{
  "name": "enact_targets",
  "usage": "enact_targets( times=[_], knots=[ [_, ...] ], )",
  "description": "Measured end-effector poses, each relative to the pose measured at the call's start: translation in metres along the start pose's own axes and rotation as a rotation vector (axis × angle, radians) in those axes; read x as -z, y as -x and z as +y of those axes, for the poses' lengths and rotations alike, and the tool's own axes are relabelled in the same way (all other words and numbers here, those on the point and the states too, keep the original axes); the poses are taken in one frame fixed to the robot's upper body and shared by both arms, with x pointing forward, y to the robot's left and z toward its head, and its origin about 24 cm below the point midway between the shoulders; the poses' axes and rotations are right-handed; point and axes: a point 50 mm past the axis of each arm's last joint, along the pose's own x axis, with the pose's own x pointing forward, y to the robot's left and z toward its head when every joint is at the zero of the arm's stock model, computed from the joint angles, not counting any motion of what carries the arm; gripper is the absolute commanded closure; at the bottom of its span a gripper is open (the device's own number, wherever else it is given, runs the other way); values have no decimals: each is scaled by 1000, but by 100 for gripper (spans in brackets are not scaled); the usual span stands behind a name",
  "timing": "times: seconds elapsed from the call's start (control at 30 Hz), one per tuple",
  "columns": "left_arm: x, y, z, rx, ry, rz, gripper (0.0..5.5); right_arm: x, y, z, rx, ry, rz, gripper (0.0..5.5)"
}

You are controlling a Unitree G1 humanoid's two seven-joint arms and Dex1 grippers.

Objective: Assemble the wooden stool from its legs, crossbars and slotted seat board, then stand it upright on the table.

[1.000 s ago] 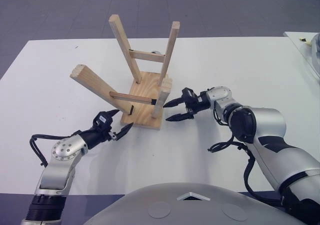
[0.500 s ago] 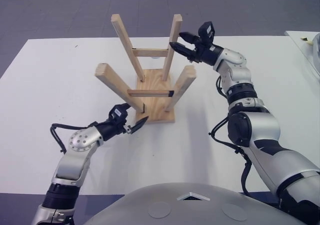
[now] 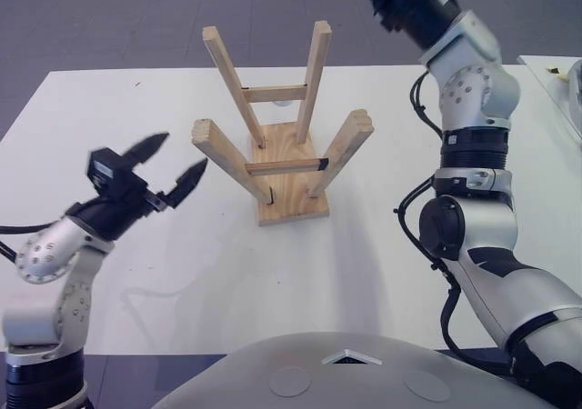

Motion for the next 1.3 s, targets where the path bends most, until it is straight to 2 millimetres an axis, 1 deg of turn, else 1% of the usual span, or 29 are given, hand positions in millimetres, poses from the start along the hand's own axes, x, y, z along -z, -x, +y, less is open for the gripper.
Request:
enact_targets(
  times=[0.03, 0.07, 0.1, 0.17, 0.2, 0.23, 0.27, 0.33, 0.4, 0.5, 0.57, 0.6, 0.63, 0.67, 0.7, 0.73, 0.77, 0.83, 0.93, 1.03, 1.1, 1.2, 1.23, 1.3],
  knots=[
    [-24, -5, 3, 18, -10, -83, 150, -10, -4, 18, -89, 5, -24, 245],
    [-45, -12, 4, 48, -16, -157, 150, -15, -3, 35, -165, 5, -25, 245],
    [-65, -19, 3, 86, -36, -216, 150, -16, -1, 49, -228, -2, -10, 245],
    [-106, -40, -7, 186, -113, -324, 150, -11, 14, 77, -354, -22, 77, 245],
    [-117, -51, -15, 238, -133, -344, 150, -7, 21, 87, -402, -34, 127, 245],
    [-122, -59, -21, 274, -142, -351, 150, -6, 24, 91, -428, -41, 152, 245],
    [-123, -69, -27, 315, -131, -346, 150, -6, 27, 91, -428, -39, 170, 245],
    [-120, -79, -32, 350, -97, -336, 150, -7, 27, 89, -389, -35, 170, 245],
    [-111, -86, -28, 324, -62, -319, 150, -7, 26, 85, -343, -28, 151, 245],
    [-107, -88, -20, 257, -60, -318, 150, -4, 21, 76, -260, -31, 125, 245],
    [-106, -89, -15, 202, -52, -325, 150, 1, 16, 75, -226, -36, 132, 245],
    [-103, -89, -13, 174, -35, -329, 150, 9, 15, 77, -218, -32, 175, 245],
    [-92, -87, -15, 138, 12, -326, 150, 29, 19, 81, -213, -76, 261, 245],
    [-61, -86, -22, 98, 127, -261, 150, 67, 36, 85, -181, -166, 403, 245],
    [-37, -84, -30, 86, 188, -191, 150, 70, 39, 88, -187, -161, 406, 245],
    [-17, -80, -45, 74, 243, -172, 150, 73, 44, 87, -170, -127, 440, 245],
    [-13, -78, -52, 69, 244, -184, 150, 74, 48, 87, -154, -111, 452, 245],
    [-11, -75, -58, 42, 234, -239, 150, 74, 48, 86, -134, -96, 446, 245],
    [-10, -73, -59, 21, 235, -269, 150, 75, 45, 83, -102, -108, 435, 245],
    [-10, -72, -54, 14, 202, -258, 150, 77, 41, 82, -86, -135, 420, 245],
    [-12, -76, -45, 26, 162, -226, 150, 76, 38, 82, -80, -168, 413, 245],
    [-24, -94, -29, 50, 110, -155, 150, 71, 35, 77, -70, -274, 391, 245],
    [-33, -100, -27, 66, 103, -156, 150, 66, 30, 75, -89, -318, 364, 245],
    [-55, -107, -27, 88, 88, -212, 150, 46, 21, 72, -126, -355, 289, 245]
  ],
)
